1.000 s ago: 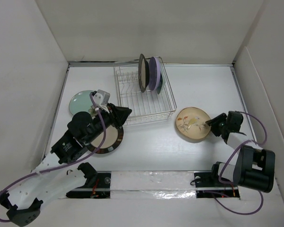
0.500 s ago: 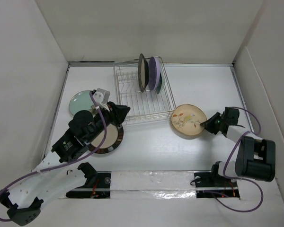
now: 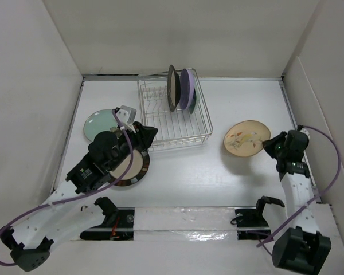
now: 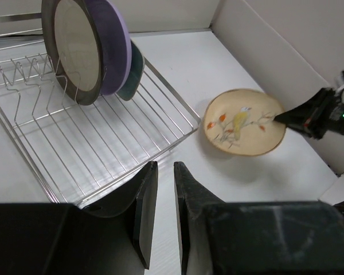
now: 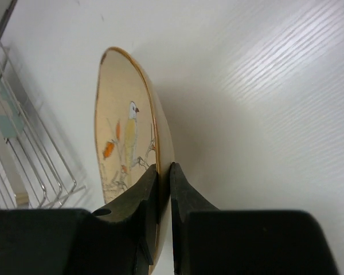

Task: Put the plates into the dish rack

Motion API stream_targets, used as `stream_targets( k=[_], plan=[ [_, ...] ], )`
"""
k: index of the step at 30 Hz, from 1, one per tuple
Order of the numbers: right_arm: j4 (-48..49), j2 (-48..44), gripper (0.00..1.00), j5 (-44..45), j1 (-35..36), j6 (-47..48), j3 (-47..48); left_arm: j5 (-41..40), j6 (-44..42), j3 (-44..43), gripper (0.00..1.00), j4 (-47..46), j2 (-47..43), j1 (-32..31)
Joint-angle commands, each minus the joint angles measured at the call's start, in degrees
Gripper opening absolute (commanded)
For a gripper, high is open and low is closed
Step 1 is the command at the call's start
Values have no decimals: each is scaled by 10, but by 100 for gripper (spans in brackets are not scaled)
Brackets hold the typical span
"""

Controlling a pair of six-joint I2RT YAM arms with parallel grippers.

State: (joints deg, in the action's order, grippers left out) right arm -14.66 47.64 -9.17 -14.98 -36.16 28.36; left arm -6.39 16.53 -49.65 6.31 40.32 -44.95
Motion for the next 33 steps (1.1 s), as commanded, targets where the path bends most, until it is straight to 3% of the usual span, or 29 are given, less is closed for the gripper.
stream_targets(
  k=[1, 8, 11, 14, 18, 20, 24, 27, 29, 31, 33],
  plan=[
    [-11, -53, 0, 45, 0, 13, 133, -12, -8, -25, 16, -15, 9, -3],
    [1, -15, 0, 57, 84, 24, 315, 0, -5, -25, 17, -18, 12, 23],
    [23, 53, 0, 63, 187, 35, 415, -15, -5, -26, 18, -16, 15, 23],
    [24, 146, 0, 127, 282, 63, 501, -23, -3, -29, 18, -12, 22, 23],
    [-19, 291, 0, 224, 420, 126, 712, -26, 10, -34, 18, -8, 31, 43],
    [-46, 380, 0, 244, 454, 147, 797, -24, 13, -34, 16, -7, 32, 51],
    [-142, 538, 0, 328, 512, 197, 1031, -14, 22, -38, 0, -1, 47, 71],
    [-210, 666, 0, 383, 534, 234, 1234, -17, 30, -35, 0, 2, 51, 82],
    [-214, 699, 0, 391, 542, 243, 1282, -24, 33, -34, 0, 1, 47, 87],
    [-160, 697, 0, 426, 551, 262, 1244, -31, 37, -33, 0, 3, 51, 94],
    [-108, 693, 0, 452, 570, 275, 1205, -33, 41, -28, 9, 3, 56, 101]
  ],
)
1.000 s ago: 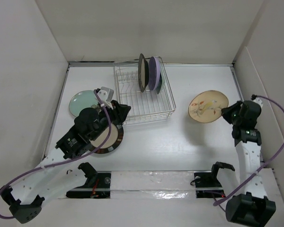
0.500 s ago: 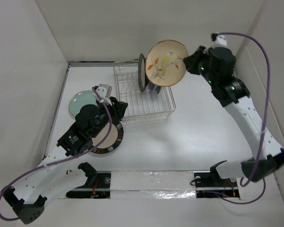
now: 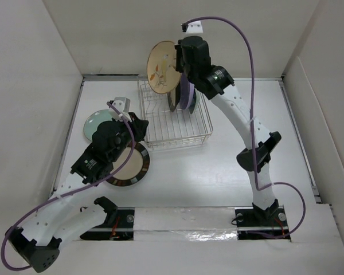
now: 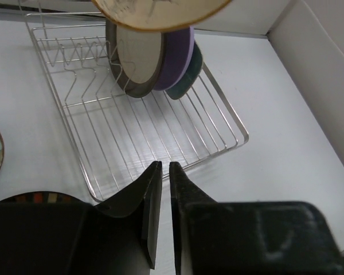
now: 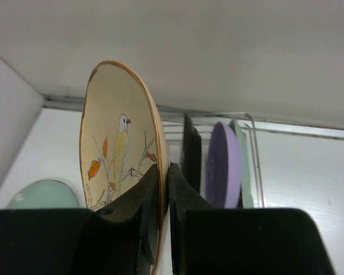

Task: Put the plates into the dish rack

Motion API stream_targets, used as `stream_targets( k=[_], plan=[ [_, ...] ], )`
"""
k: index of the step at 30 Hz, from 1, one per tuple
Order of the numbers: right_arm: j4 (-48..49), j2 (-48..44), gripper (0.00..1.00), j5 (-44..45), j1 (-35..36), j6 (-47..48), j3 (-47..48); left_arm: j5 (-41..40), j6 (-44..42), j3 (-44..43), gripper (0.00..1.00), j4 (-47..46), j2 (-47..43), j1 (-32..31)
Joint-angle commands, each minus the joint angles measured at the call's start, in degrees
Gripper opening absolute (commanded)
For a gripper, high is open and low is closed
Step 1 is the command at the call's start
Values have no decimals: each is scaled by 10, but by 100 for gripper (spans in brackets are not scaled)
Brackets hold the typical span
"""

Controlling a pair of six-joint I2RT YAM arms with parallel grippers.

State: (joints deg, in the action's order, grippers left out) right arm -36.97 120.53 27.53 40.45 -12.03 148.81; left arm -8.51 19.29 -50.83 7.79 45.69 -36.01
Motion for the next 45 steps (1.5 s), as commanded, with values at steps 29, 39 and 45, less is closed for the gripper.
stream_targets(
  k=[29, 39, 45],
  plan=[
    [346, 134, 0, 246, 69, 321, -33, 68, 50, -13, 28, -3, 186, 113],
    [364, 147, 0, 261, 53, 353, -40, 69, 70, -19, 32, -6, 255, 113],
    [397, 140, 0, 269, 53, 361, -75, 7, 72, -16, 32, -1, 249, 113]
  ],
)
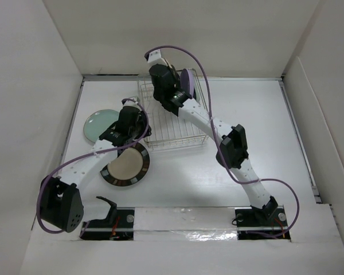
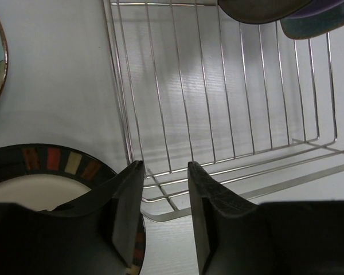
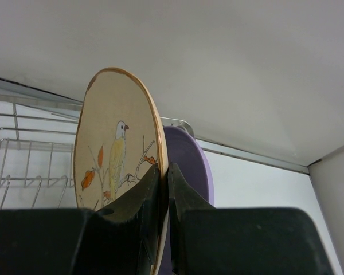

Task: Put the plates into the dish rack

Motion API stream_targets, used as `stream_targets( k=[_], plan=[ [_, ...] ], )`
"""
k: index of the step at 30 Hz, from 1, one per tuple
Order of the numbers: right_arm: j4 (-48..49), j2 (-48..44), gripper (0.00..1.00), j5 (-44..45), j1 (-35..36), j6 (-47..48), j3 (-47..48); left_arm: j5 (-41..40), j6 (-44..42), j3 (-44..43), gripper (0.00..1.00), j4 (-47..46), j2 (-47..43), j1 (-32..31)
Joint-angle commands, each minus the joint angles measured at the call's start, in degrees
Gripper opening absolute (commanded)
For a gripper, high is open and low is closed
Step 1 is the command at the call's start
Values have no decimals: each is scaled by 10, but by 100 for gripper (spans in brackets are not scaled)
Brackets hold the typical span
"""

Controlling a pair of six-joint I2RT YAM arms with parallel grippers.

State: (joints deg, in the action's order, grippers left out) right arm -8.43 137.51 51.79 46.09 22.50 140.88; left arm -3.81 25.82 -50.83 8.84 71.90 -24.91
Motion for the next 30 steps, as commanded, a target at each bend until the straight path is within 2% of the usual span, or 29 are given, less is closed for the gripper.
stream_targets(
  k=[1, 2, 5, 8, 14, 19, 26, 30],
  plan=[
    [112, -30, 0, 24, 3, 11, -2, -47, 7, -13, 35, -11, -17, 2],
    [110, -22, 0, 22, 3, 10, 0, -54, 7, -12, 39, -12, -16, 2],
    [93, -2, 0, 17, 8, -6, 12, -57, 9, -14, 39, -6, -1, 15],
    [66, 14, 0, 3, 8, -43, 6, -13, 17, -9, 39, -12, 23, 41],
    [69, 4, 0, -20, 8, -101, -49, 7, 17, -14, 40, -18, 50, 41],
    [78, -19, 0, -61, 14, -154, -124, 56, 20, -18, 40, -30, 77, 41],
    [56, -19, 0, -92, 14, -217, -177, 51, 36, -45, 40, -40, 98, 18],
    [53, -63, 0, -93, -7, -250, -229, 74, 48, -53, 40, -58, 113, 18]
  ],
)
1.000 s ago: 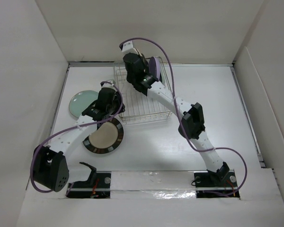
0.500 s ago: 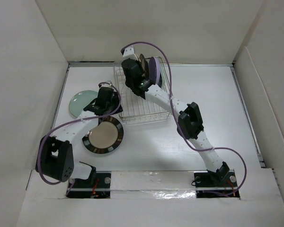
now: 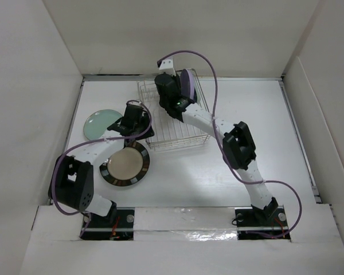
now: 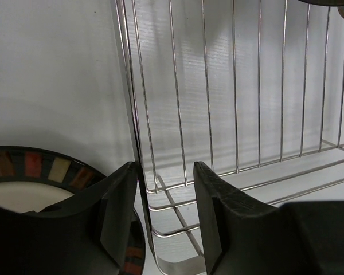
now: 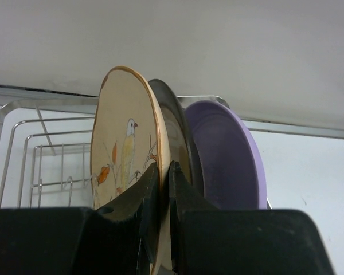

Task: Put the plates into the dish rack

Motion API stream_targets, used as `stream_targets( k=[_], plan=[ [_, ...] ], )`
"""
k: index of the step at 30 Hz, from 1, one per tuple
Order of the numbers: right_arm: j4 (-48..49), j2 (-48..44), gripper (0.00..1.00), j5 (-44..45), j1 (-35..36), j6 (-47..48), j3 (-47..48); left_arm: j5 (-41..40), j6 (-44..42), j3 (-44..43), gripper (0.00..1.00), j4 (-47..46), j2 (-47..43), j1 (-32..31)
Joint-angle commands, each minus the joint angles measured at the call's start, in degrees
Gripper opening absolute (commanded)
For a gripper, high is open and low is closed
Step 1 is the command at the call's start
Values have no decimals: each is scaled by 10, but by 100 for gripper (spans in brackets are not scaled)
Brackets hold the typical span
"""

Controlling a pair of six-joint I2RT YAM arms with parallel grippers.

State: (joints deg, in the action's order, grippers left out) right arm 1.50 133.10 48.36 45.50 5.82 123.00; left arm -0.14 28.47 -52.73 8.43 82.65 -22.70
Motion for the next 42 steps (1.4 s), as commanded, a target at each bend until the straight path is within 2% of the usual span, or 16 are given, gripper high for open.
stream_targets(
  k=[1, 6, 8, 14, 21, 26, 28, 29, 31, 32, 35, 38, 42],
  plan=[
    [-41, -34, 0, -63, -7, -91, -67, 42, 22, -36, 40, -59, 10, -4],
    [-17, -114, 0, -107, -24, -109, -160, 64, 26, -57, 40, -67, 30, -4],
    [6, -132, 0, -129, -6, -107, -181, 69, 28, -70, 40, -70, 41, -4],
    [19, -141, 0, -107, 41, -90, -207, 75, 30, -82, 40, -74, 45, -4],
    [22, -104, 0, -90, 68, -83, -215, 78, 30, -79, 40, -75, 50, -4],
    [1, -86, 0, -75, 58, -111, -202, 52, 19, -91, 40, -61, 26, -4],
    [-34, -86, 13, -79, 41, -127, -181, 46, 18, -94, 41, -59, -4, 11],
    [-39, -97, 34, -85, 36, -137, -177, 47, 19, -92, 41, -60, -16, 18],
    [-44, -112, 57, -103, 30, -147, -175, 31, 14, -92, 41, -67, -57, 23],
    [-45, -130, 73, -113, 22, -157, -174, 17, 9, -98, 41, -62, -69, 23],
    [-53, -161, 84, -161, 7, -173, -173, 7, -6, -113, 41, -54, -109, 23],
    [-40, -211, 92, -195, 7, -182, -202, -19, -15, -119, 41, -43, -144, 23],
    [-8, -287, 89, -203, 28, -196, -288, -28, -24, -105, 34, -58, -201, 23]
  ],
)
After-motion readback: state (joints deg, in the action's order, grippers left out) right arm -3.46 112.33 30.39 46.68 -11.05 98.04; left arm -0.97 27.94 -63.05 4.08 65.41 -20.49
